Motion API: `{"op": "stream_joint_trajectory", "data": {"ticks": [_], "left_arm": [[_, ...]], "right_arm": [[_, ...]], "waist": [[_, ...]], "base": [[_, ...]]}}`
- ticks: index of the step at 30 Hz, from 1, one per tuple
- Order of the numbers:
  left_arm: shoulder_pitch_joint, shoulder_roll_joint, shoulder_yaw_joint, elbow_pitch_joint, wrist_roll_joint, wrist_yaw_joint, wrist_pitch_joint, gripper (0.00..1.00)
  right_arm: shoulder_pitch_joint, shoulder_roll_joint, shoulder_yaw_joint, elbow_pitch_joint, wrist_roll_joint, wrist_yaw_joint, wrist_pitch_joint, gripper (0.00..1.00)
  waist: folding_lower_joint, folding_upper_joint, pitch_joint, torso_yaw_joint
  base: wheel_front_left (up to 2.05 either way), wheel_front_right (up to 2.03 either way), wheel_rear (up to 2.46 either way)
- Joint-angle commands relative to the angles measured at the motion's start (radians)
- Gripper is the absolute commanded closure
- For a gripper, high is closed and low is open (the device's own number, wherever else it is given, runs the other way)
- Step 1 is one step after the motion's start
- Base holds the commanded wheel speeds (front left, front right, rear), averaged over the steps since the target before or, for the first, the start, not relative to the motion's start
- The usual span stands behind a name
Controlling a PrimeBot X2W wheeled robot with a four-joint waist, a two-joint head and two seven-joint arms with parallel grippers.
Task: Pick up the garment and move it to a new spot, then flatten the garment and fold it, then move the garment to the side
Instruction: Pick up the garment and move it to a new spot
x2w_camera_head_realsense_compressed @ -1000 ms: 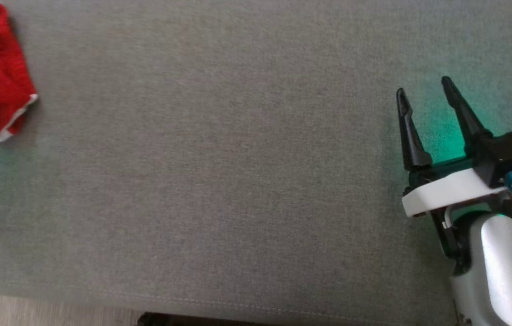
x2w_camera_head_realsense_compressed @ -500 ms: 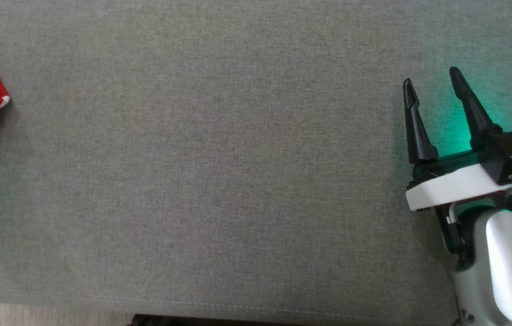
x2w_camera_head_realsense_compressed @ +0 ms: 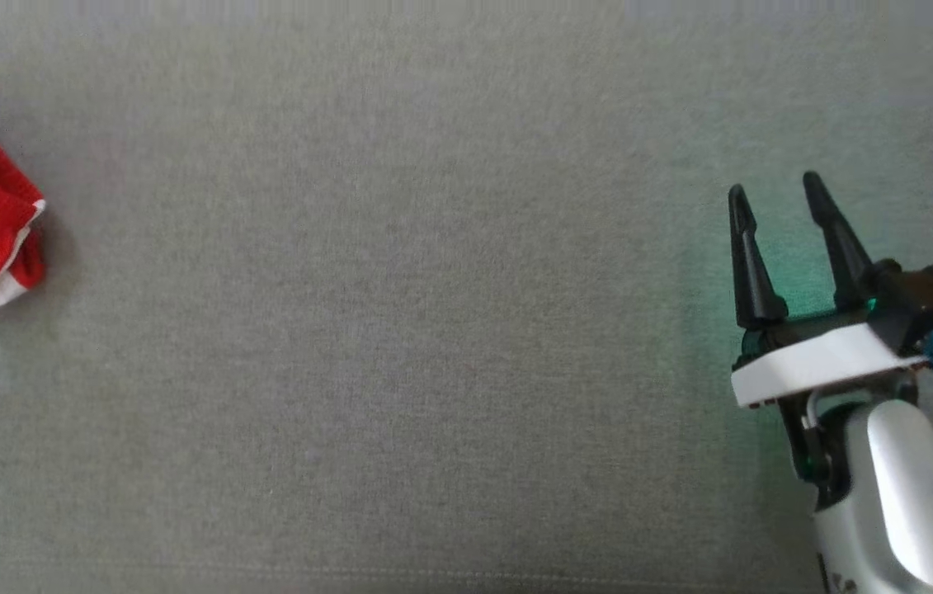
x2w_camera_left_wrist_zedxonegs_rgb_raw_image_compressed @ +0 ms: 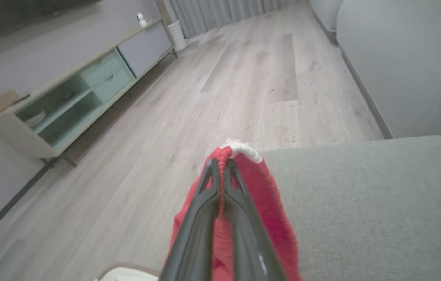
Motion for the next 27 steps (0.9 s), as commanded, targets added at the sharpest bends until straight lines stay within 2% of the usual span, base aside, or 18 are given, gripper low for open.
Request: {"op": "stream_joint_trajectory", "data": {"ticks": [1,7,13,17,18,22,27], "left_arm": [[-0.059,0.075,0.006,-0.041,0.018,-0.01,-0.003,1.0],[-0.092,0.061,-0.068,-0.152,0.057,-0.05,0.029,1.0],[-0.101,0.008,-0.129,-0.345,0.042,-0.069,0.076,1.0],[-0.08,-0.038,-0.151,-0.543,-0.011,-0.073,0.116,1.0],[-0.08,-0.038,-0.151,-0.543,-0.011,-0.073,0.116,1.0],[-0.021,-0.075,-0.161,-0.683,-0.053,-0.062,0.141,1.0],[0.14,-0.114,-0.202,-0.794,-0.092,-0.037,0.137,1.0]], "right_arm": [[0.015,-0.002,0.019,-0.01,0.017,0.004,-0.022,0.0],[0.059,-0.002,0.013,0.071,0.067,0.004,-0.069,0.0],[0.095,-0.002,0.001,0.122,0.094,0.004,-0.1,0.0],[0.106,-0.002,-0.007,0.143,0.105,0.004,-0.116,0.0],[0.106,-0.002,-0.007,0.143,0.105,0.004,-0.116,0.0],[0.109,-0.002,-0.006,0.149,0.112,0.004,-0.125,0.0],[0.112,-0.002,-0.006,0.16,0.12,0.004,-0.135,0.0]], "waist": [[0.0002,0.0,-0.098,-0.034],[0.0002,0.0,-0.229,-0.092],[0.0002,0.0,-0.305,-0.155],[0.0002,0.0,-0.31,-0.199],[0.0002,0.0,-0.31,-0.199],[0.0002,0.0,-0.292,-0.221],[0.0002,0.0,-0.266,-0.233]], "base": [[0.0,0.0,0.0],[0.0,0.0,0.0],[0.0,0.0,0.0],[0.0,0.0,0.0],[0.0,0.0,0.0],[0.0,0.0,0.0],[0.0,0.0,0.0]]}}
